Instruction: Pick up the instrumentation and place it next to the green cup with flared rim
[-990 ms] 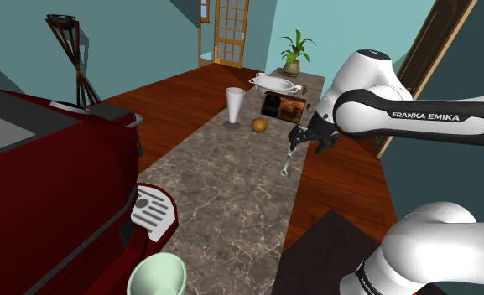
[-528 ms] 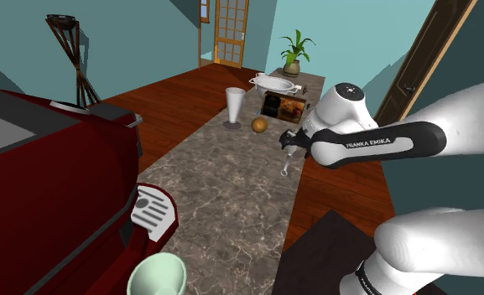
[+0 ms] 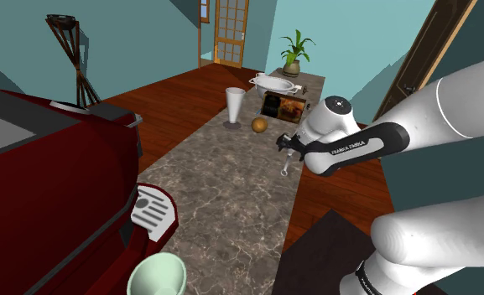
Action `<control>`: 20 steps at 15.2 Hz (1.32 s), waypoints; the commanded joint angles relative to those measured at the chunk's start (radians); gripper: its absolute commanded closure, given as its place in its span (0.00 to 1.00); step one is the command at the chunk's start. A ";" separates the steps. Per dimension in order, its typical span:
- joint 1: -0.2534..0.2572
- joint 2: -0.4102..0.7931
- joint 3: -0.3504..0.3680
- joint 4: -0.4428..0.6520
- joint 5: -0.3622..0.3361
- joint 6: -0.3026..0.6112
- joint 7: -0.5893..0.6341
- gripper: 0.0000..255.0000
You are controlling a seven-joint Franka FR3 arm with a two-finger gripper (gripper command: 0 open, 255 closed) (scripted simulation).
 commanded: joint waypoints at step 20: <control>0.006 -0.002 -0.010 0.008 0.003 -0.010 -0.009 1.00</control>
